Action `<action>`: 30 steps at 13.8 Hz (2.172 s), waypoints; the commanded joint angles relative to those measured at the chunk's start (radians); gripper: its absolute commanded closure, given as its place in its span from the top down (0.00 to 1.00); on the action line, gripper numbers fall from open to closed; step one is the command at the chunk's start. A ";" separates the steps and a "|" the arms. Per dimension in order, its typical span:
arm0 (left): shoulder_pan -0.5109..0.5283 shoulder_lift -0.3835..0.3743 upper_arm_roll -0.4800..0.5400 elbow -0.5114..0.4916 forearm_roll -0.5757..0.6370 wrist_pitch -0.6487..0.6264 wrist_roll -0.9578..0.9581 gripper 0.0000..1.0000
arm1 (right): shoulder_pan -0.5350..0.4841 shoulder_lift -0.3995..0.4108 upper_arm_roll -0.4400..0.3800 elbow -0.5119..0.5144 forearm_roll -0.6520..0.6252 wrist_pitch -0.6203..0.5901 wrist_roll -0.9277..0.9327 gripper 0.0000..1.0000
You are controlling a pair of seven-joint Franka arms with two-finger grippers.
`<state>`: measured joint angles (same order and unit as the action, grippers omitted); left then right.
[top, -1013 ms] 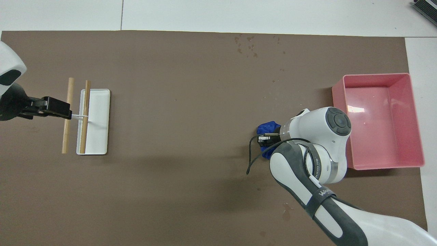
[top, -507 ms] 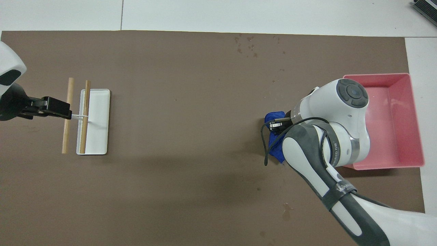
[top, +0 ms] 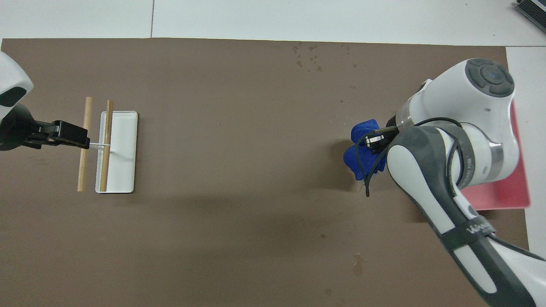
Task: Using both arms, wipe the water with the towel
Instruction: 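Carry the towel into the pink bin with the right gripper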
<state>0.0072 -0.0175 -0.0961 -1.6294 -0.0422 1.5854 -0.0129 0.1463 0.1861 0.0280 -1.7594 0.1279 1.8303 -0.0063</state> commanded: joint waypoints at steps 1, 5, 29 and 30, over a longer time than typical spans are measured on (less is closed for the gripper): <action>0.008 -0.016 -0.005 -0.018 0.012 -0.005 0.007 1.00 | -0.060 -0.033 0.009 0.076 -0.028 -0.127 -0.090 0.00; 0.008 -0.016 -0.005 -0.018 0.012 -0.005 0.007 1.00 | -0.129 -0.108 0.007 0.121 -0.137 -0.261 -0.254 0.00; 0.008 -0.016 -0.005 -0.018 0.012 -0.005 0.007 1.00 | -0.399 -0.168 0.010 -0.180 -0.255 0.201 -0.801 1.00; 0.008 -0.016 -0.005 -0.018 0.012 -0.005 0.007 1.00 | -0.393 -0.175 0.012 -0.160 -0.251 0.179 -0.799 1.00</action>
<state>0.0072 -0.0175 -0.0961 -1.6294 -0.0422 1.5854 -0.0129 -0.2422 0.0345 0.0274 -1.9419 -0.1233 2.0333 -0.7992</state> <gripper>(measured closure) 0.000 0.132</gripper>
